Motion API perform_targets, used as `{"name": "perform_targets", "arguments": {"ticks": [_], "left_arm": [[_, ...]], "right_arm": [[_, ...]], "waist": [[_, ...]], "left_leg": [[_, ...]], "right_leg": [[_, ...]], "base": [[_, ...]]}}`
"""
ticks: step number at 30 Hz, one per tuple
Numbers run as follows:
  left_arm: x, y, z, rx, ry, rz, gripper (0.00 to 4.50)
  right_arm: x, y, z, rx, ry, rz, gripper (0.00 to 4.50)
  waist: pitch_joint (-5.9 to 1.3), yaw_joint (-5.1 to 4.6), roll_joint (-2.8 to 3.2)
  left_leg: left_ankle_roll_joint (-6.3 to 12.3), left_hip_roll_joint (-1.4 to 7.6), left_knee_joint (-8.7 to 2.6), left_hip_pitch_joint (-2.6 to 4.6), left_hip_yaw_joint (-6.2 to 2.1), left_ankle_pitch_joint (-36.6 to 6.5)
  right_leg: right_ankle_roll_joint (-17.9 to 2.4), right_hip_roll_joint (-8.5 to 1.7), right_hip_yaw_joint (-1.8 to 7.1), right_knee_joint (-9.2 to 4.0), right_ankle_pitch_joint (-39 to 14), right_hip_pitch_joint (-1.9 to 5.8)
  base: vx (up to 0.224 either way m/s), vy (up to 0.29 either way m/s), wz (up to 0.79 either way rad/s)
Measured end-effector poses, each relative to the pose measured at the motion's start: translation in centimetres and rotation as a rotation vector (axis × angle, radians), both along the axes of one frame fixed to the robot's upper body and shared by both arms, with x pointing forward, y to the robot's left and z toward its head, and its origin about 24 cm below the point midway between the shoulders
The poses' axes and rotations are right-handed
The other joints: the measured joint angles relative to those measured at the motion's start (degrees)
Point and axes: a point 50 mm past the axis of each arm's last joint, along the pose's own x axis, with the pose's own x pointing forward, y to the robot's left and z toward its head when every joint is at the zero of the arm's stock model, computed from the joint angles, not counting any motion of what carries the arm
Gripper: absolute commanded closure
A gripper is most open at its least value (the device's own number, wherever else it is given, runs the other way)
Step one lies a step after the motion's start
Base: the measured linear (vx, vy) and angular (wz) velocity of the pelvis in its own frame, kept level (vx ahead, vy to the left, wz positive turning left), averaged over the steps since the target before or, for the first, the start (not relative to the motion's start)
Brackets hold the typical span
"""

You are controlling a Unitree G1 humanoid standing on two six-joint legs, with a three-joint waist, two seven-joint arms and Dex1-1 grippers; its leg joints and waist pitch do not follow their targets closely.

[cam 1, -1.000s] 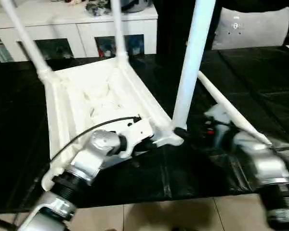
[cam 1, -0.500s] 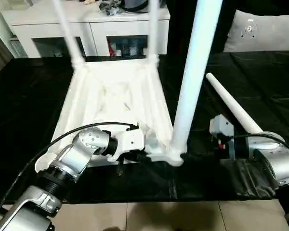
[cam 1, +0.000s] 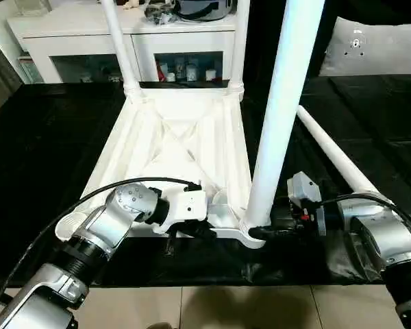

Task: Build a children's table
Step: Rotate leg to tighten

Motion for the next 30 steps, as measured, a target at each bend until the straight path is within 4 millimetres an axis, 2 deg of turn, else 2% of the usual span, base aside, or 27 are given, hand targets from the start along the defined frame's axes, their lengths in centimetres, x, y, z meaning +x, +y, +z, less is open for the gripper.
{"name": "perform_targets", "arguments": {"ticks": [3,11,13,16,17,19,23,24,25,27,30], "left_arm": [[0.0,0.0,0.0,0.000,0.001,0.000,4.50],[0.1,0.2,-0.1,-0.037,0.069,0.096,4.50],[0.5,0.2,-0.3,-0.049,0.086,0.196,4.50],[1.2,-0.7,-0.6,-0.079,0.096,0.362,4.50],[1.5,-1.3,-0.7,-0.100,0.096,0.437,4.50],[1.7,-2.1,-0.7,-0.125,0.097,0.512,4.50],[2.6,-3.5,-0.7,-0.165,0.081,0.664,4.50],[2.7,-3.7,-0.6,-0.167,0.074,0.679,4.50],[2.8,-3.9,-0.6,-0.169,0.070,0.692,4.50],[2.9,-4.3,-0.5,-0.178,0.070,0.695,4.50],[2.6,-5.2,-0.2,-0.186,0.066,0.662,4.50]], "right_arm": [[0.0,0.0,0.0,0.000,0.001,0.002,1.78],[0.1,0.8,-0.4,0.041,0.041,-0.062,1.84],[0.7,1.4,-0.7,0.062,0.042,-0.177,1.85],[2.2,2.2,-1.2,0.089,0.035,-0.392,1.85],[3.0,2.7,-1.2,0.093,0.028,-0.483,1.85],[3.9,3.1,-1.2,0.092,0.019,-0.585,1.85],[5.9,4.8,-1.1,0.114,0.030,-0.805,1.85],[6.1,5.0,-1.1,0.120,0.031,-0.836,1.85],[6.2,5.1,-1.1,0.124,0.029,-0.861,1.50],[6.3,5.2,-1.1,0.130,0.032,-0.890,1.15],[6.4,4.8,-1.4,0.110,0.023,-0.927,0.90]], "waist": [[0.00,0.01,-0.03],[0.00,-0.29,-0.04],[0.00,-1.27,-0.04],[0.07,-3.68,-0.14],[0.09,-4.80,-0.18],[0.11,-6.27,-0.21],[0.12,-8.06,-0.21],[0.11,-8.13,-0.21],[0.11,-8.16,-0.21],[0.09,-7.92,-0.18],[0.07,-6.33,-0.12]], "left_leg": [[0.00,0.00,0.00,0.00,0.01,0.00],[0.00,0.01,-0.01,0.13,0.10,0.00],[0.00,0.01,0.00,0.31,0.18,0.02],[-0.03,-0.02,0.07,0.49,0.23,0.03],[-0.03,0.00,0.15,0.45,0.20,0.03],[-0.04,0.07,0.22,0.36,0.13,0.03],[-0.03,0.10,0.21,0.01,-0.10,0.02],[-0.03,0.10,0.22,-0.07,-0.16,0.02],[-0.04,0.10,0.21,-0.12,-0.17,0.02],[-0.04,0.08,0.16,-0.17,-0.18,0.01],[0.16,-0.02,-0.02,-0.25,-0.24,0.09]], "right_leg": [[0.00,0.00,0.01,0.02,0.00,-0.01],[-0.01,0.02,0.10,0.07,0.01,0.00],[-0.02,0.02,0.16,0.09,0.02,0.04],[0.00,0.01,0.16,0.05,0.00,0.09],[0.01,0.00,0.03,-0.02,0.00,0.05],[0.01,-0.04,-0.22,-0.17,0.00,0.03],[0.00,-0.03,-0.49,-0.35,0.01,-0.11],[0.00,-0.02,-0.52,-0.36,0.01,-0.13],[-0.01,-0.03,-0.52,-0.36,0.01,-0.13],[-0.05,-0.04,-0.49,-0.36,0.04,-0.13],[-0.33,-0.06,-0.39,-0.30,0.21,-0.19]], "base": [[0.000,0.000,0.00],[0.000,0.000,0.00],[0.000,0.000,0.00],[0.000,0.000,0.00],[0.000,0.000,0.00],[0.000,0.000,0.00],[0.000,0.000,0.00],[0.000,0.000,0.00],[0.000,0.000,0.00],[0.000,0.000,0.00],[0.000,0.000,0.00]]}}
